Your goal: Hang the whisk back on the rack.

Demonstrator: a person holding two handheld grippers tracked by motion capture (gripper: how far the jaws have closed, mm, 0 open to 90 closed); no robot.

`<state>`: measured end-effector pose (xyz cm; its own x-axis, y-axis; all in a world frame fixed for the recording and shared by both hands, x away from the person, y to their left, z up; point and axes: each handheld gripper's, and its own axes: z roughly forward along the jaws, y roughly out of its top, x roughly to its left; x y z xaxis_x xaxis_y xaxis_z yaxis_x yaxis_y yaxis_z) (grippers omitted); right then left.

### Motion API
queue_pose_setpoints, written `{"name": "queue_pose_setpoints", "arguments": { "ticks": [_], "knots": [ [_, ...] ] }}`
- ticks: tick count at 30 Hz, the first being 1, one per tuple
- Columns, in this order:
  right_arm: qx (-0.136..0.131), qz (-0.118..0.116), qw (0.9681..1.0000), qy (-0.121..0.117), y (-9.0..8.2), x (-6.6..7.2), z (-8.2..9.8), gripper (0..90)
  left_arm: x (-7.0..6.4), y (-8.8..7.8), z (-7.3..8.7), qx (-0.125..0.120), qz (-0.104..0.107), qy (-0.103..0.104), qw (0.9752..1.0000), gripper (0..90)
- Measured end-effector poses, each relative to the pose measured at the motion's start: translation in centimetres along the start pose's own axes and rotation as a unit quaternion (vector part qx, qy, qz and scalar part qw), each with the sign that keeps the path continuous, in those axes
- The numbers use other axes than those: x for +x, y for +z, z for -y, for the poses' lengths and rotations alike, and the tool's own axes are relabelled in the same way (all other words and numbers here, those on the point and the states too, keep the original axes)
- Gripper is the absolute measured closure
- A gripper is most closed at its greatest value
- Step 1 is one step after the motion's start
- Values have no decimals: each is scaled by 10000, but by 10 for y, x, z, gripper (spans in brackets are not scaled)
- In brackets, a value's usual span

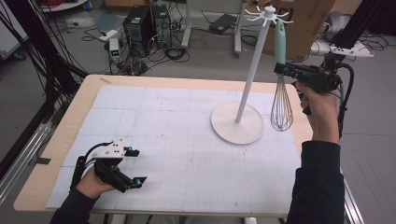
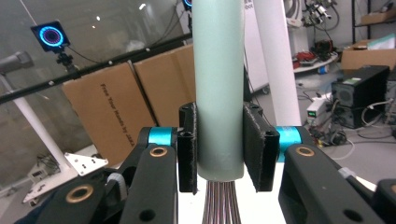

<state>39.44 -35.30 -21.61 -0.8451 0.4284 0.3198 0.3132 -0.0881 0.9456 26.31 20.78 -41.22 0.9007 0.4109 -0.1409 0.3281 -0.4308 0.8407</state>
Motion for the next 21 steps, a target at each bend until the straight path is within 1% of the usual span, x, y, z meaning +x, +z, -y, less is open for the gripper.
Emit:
{"name": "queue_pose_setpoints", "arguments": {
  "ticks": [2,6,9,12,13,14,15,17,19,21],
  "knots": [
    [3,-36,10000,17,2,-1,1,694,0,0,0,-8,-2,-7,10000,17],
    [17,-71,10000,-25,5,-3,2,693,0,0,0,-12,3,-16,10000,17],
    [39,-75,10000,23,6,-4,2,691,0,0,0,-5,9,-12,10000,17],
    [71,-140,9998,84,8,-4,2,682,0,1,0,10,5,0,10000,17],
    [58,-107,9999,46,9,-5,3,677,0,1,0,10,7,-2,10000,17],
    [62,-132,9999,53,9,-5,3,672,0,1,0,10,5,-3,10000,17],
    [42,-122,9999,37,10,-5,3,653,0,1,0,10,4,-5,10000,17],
    [-36,-28,10000,15,10,-4,2,580,0,1,0,7,5,-5,10000,17],
    [-53,57,10000,-7,10,-1,2,561,0,0,0,5,5,-12,10000,17],
    [-37,30,10000,-85,9,1,2,520,0,0,0,1,8,-4,10000,17]
  ]
}}
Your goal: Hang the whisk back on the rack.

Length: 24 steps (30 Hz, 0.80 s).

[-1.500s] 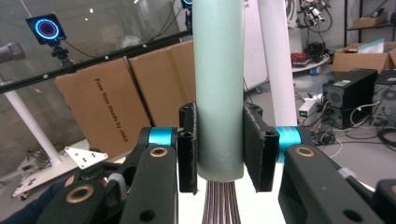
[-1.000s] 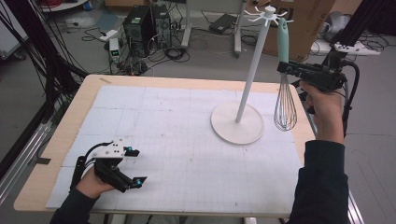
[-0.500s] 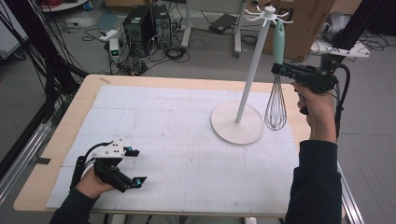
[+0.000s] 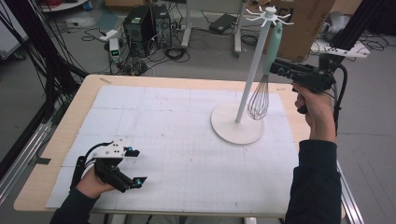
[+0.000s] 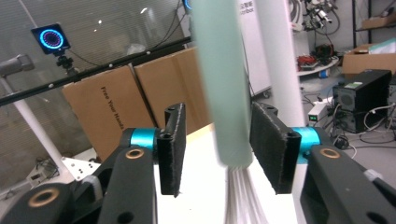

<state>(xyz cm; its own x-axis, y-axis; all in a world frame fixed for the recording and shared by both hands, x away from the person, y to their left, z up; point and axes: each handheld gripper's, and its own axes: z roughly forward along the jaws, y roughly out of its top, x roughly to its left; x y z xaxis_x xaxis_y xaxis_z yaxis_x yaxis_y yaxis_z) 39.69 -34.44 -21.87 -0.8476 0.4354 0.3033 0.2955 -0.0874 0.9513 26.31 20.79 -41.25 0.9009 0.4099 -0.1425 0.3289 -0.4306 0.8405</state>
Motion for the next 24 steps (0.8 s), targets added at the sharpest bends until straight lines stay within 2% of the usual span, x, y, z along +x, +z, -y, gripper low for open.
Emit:
{"name": "queue_pose_setpoints", "arguments": {
  "ticks": [4,7,9,15,17,22,24],
  "knots": [
    [152,130,9995,-259,1,12,2,432,0,0,0,-20,1,3,10000,17],
    [341,41,9979,-553,3,25,5,394,1,1,0,-19,3,-5,10000,16],
    [423,-20,9969,-656,5,32,6,367,1,1,0,-1,-1,7,10000,17],
    [660,79,9942,-851,13,50,13,212,0,-1,0,-41,-19,2,10000,17],
    [723,17,9934,-894,16,54,19,203,0,-2,0,-62,-30,-5,10000,17],
    [971,38,9884,-1163,26,67,35,106,0,-3,0,-97,-56,7,9999,16],
    [1018,82,9871,-1232,30,72,42,93,0,-4,0,-124,-75,-5,9999,17]
  ]
}}
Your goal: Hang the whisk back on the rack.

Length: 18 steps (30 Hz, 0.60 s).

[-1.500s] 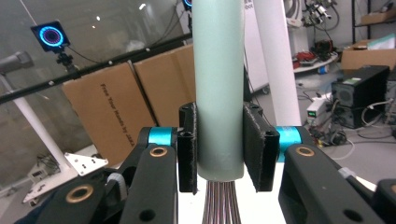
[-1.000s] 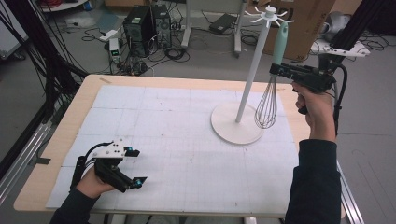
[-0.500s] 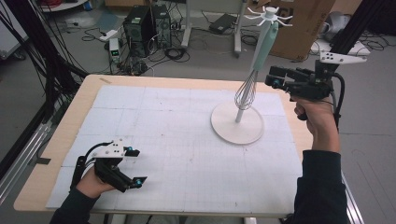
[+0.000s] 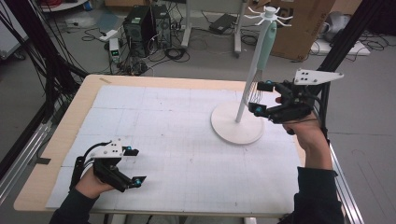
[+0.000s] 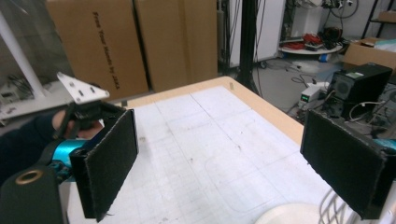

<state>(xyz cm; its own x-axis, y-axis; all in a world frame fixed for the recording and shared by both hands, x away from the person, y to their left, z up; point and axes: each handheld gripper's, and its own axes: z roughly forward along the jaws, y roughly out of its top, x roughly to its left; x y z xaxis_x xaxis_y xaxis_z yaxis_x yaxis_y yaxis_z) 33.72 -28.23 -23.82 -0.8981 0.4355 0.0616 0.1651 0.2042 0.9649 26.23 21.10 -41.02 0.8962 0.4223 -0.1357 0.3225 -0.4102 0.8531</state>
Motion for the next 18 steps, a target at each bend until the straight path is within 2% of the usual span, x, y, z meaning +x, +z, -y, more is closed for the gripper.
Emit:
{"name": "queue_pose_setpoints", "arguments": {
  "ticks": [2,4,6,8,11,18],
  "knots": [
    [-52,-93,9999,-45,5,6,4,28,1,-1,0,-44,-25,-8,10000,16],
    [-18,-87,9999,-61,9,11,8,6,1,-3,0,-85,-51,-18,9999,17],
    [67,65,9999,-61,14,14,12,3,2,-4,0,-163,-74,-57,9998,17],
    [62,38,9999,-95,19,17,17,2,3,-7,0,-224,-97,-71,9997,17],
    [228,18,9996,-154,25,21,27,3,4,-9,0,-300,-153,-111,9994,17],
    [358,236,9988,-224,34,33,51,3,6,-12,1,-437,-296,-110,9985,17]
  ]
}}
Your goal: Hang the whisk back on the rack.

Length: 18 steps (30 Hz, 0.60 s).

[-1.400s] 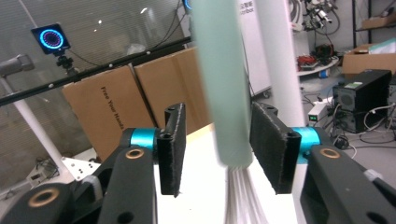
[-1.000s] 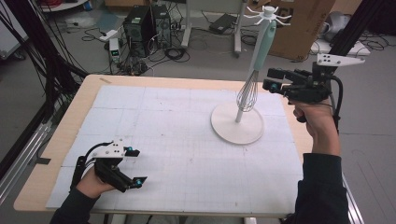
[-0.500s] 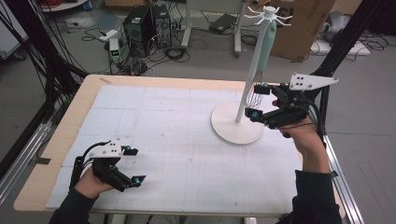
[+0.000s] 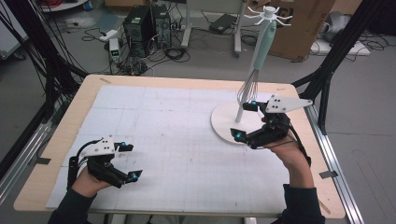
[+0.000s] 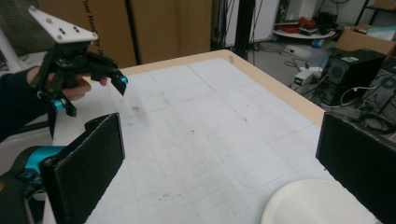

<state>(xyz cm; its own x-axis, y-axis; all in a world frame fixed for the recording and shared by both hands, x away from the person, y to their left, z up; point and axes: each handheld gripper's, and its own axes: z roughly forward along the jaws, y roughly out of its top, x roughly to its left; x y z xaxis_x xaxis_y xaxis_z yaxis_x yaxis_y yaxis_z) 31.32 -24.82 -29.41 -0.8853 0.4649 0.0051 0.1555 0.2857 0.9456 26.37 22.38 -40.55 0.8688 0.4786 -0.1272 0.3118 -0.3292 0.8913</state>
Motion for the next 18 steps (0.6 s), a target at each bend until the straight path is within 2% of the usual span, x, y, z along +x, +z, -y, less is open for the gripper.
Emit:
{"name": "queue_pose_setpoints", "arguments": {
  "ticks": [4,10,11,13,17,18],
  "knots": [
    [-17,151,9999,10,0,10,15,3,1,-2,0,-89,-81,3,9999,16],
    [93,236,9997,49,4,22,40,3,1,-5,1,-225,-101,-14,9997,16],
    [97,268,9996,-2,4,23,44,3,2,-6,1,-239,-126,-15,9996,17],
    [109,228,9997,51,5,27,52,3,2,-6,1,-288,-137,-11,9995,17],
    [151,337,9993,17,7,30,65,3,3,-7,2,-347,-176,-37,9992,17],
    [172,305,9994,51,7,31,68,3,3,-7,3,-343,-189,-38,9992,17]
  ]
}}
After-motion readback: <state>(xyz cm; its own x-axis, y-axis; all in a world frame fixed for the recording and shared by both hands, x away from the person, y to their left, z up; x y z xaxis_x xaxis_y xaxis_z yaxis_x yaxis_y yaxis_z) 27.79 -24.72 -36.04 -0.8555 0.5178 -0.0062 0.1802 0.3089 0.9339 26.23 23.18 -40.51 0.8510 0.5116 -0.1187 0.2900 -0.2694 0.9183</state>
